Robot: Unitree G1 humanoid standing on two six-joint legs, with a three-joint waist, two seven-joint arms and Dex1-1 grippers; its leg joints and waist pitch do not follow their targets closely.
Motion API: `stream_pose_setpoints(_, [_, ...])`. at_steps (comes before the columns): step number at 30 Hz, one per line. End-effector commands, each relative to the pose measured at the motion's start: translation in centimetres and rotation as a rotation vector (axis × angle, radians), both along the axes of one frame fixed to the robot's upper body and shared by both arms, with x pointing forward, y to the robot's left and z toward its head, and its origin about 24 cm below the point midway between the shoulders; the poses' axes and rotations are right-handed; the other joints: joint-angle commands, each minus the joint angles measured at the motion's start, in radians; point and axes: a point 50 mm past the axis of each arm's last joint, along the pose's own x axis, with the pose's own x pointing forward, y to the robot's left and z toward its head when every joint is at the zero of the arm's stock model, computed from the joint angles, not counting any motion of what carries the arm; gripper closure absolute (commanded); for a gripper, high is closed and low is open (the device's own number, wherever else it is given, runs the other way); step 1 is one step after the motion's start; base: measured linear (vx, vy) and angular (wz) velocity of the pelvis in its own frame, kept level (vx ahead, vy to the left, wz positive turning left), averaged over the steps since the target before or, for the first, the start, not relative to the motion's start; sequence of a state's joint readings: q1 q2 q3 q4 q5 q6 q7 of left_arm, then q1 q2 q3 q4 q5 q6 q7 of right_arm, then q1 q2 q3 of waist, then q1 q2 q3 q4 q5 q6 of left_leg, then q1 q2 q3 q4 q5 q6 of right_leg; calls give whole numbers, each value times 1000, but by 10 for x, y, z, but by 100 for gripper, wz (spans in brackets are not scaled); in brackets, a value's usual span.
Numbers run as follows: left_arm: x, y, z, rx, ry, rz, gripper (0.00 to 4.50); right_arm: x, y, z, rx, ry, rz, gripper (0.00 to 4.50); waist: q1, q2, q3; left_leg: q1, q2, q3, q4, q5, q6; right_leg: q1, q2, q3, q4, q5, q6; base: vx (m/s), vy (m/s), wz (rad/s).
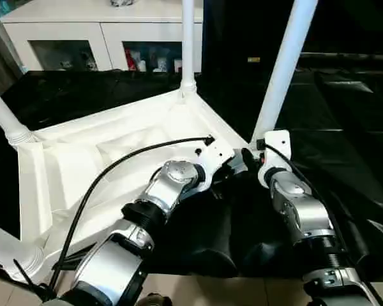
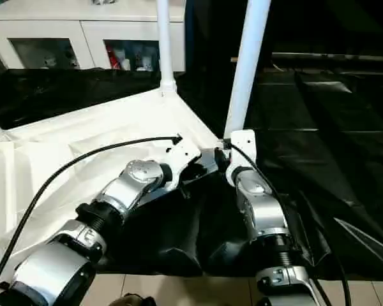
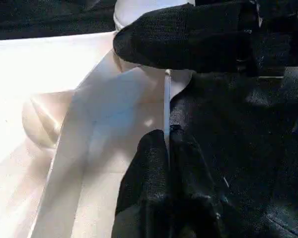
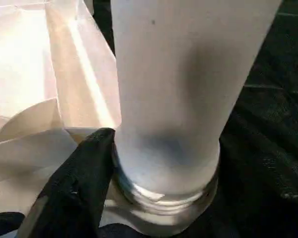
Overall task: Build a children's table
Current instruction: Rotate leg to tighten
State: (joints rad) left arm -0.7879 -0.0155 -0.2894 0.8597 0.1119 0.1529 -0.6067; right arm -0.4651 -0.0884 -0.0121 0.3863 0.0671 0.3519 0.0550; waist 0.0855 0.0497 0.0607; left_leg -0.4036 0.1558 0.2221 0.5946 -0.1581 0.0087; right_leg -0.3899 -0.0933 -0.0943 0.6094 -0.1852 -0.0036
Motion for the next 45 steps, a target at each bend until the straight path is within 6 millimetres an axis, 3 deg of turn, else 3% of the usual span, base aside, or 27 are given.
stream_pose_setpoints(1, [8,2,15,-45,-77,13,450,1,8,2,7,-18,56,99,0,-20,-65,34,82,-59,-75,-288,13,33,-91,61,-93,-257,-175,0,0,0])
stream_pose_setpoints(3, [7,3,16,-59,-80,-20,450,1,6,5,10,-28,89,73,-1,-22,-65,33,81,-57,-74,-277,18,34,-90,62,-93,-258,-173,0,0,0])
stream_pose_setpoints(7, [4,8,17,-64,-86,-75,450,-4,1,13,-24,-32,223,73,2,-21,-62,32,83,-58,-74,-273,32,36,-89,62,-95,-258,-165,0,0,0])
stream_pose_setpoints(11, [-3,19,14,-70,-75,-184,450,-20,-16,21,-120,-3,388,73,8,-23,-62,30,86,-57,-73,-244,54,38,-90,64,-90,-231,-168,0,0,0])
stream_pose_setpoints(14, [-8,28,13,-71,-62,-254,450,-32,-26,25,-184,20,503,73,12,-15,-59,34,89,-58,-76,-277,44,33,-90,65,-92,-259,-170,0,0,0])
stream_pose_setpoints(18, [-14,37,12,-61,-44,-337,450,-47,-34,26,-257,74,624,73,12,-16,-56,36,90,-59,-78,-314,28,31,-91,66,-96,-291,-175,0,0,0])
stream_pose_setpoints(23, [-26,45,16,-69,-21,-474,450,-56,-40,33,-238,80,670,73,17,-20,-55,36,95,-61,-82,-324,20,28,-96,68,-99,-337,-169,0,0,0])
stream_pose_setpoints(27, [-33,47,16,-71,2,-527,450,-59,-41,32,-225,95,695,73,20,-17,-53,40,96,-62,-83,-347,2,22,-97,70,-102,-367,-164,0,0,0])
stream_pose_setpoints(35, [-38,50,17,-71,18,-555,450,-66,-42,33,-194,134,740,73,24,-18,-53,40,96,-60,-84,-343,-7,23,-98,72,-99,-346,-169,0,0,0])
stream_pose_setpoints(36, [-38,50,17,-70,19,-556,450,-66,-43,33,-192,136,740,100,24,-18,-52,40,96,-61,-85,-344,-7,23,-98,72,-100,-353,-167,0,0,0])
stream_pose_setpoints(45, [-39,51,17,-69,22,-555,450,-68,-43,31,-171,150,746,155,23,-20,-54,38,96,-61,-83,-335,-9,24,-99,71,-98,-348,-166,0,0,0])
